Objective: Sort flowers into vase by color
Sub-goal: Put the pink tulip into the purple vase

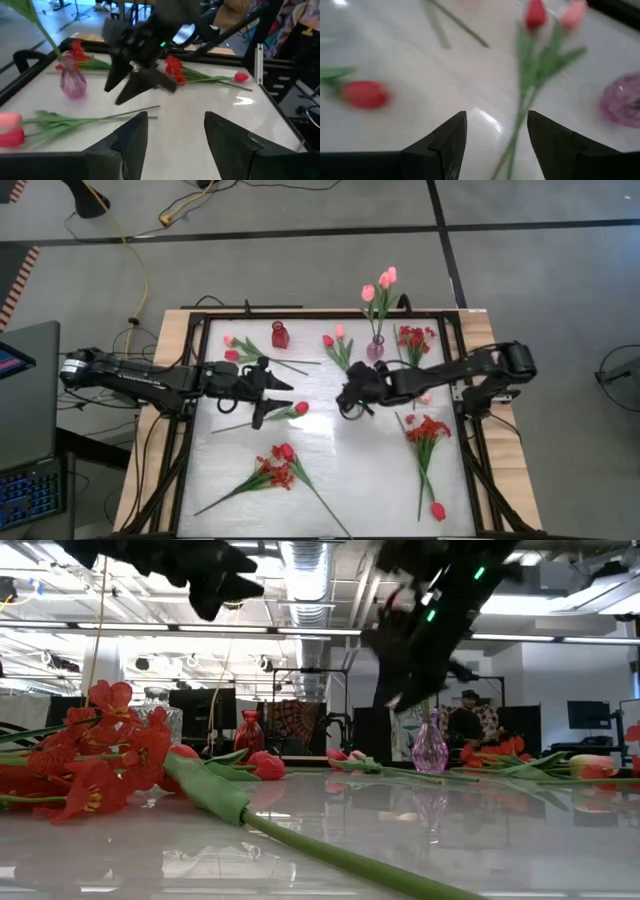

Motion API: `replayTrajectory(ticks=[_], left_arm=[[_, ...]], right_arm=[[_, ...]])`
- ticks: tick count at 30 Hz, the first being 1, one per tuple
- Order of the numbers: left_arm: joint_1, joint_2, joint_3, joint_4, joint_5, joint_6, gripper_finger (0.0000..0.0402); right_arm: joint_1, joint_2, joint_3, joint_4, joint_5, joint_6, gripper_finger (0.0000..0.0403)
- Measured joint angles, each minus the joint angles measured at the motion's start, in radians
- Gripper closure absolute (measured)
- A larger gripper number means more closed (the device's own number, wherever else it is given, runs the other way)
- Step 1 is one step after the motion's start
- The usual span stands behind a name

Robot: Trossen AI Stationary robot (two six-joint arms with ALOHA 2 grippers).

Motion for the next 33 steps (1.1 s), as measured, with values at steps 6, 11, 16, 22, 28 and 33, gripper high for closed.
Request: replayTrajectory(ticks=[6, 11, 16, 22, 28, 33], left_arm=[[-0.003, 0.0, -0.034, -0.008, -0.006, -0.006, 0.0219], [-0.003, 0.0, -0.034, -0.013, 0.007, 0.001, 0.0219], [-0.003, 0.0, -0.034, -0.029, 0.011, 0.009, 0.0219], [-0.005, 0.0, -0.034, -0.044, 0.011, 0.008, 0.0219], [-0.006, 0.0, -0.034, -0.042, 0.012, 0.0, 0.0219], [-0.006, 0.0, -0.034, -0.042, 0.012, -0.006, 0.0219]], right_arm=[[-0.116, 0.116, 0.03, 0.008, -0.051, 0.079, 0.018], [-0.186, 0.184, 0.068, 0.01, -0.078, 0.079, 0.0213], [-0.209, 0.213, 0.081, 0.02, -0.078, 0.069, 0.0248], [-0.217, 0.225, 0.081, 0.011, -0.076, 0.061, 0.0271], [-0.216, 0.235, 0.08, 0.012, -0.076, 0.045, 0.0272], [-0.216, 0.235, 0.061, 0.032, -0.073, 0.045, 0.0272]])
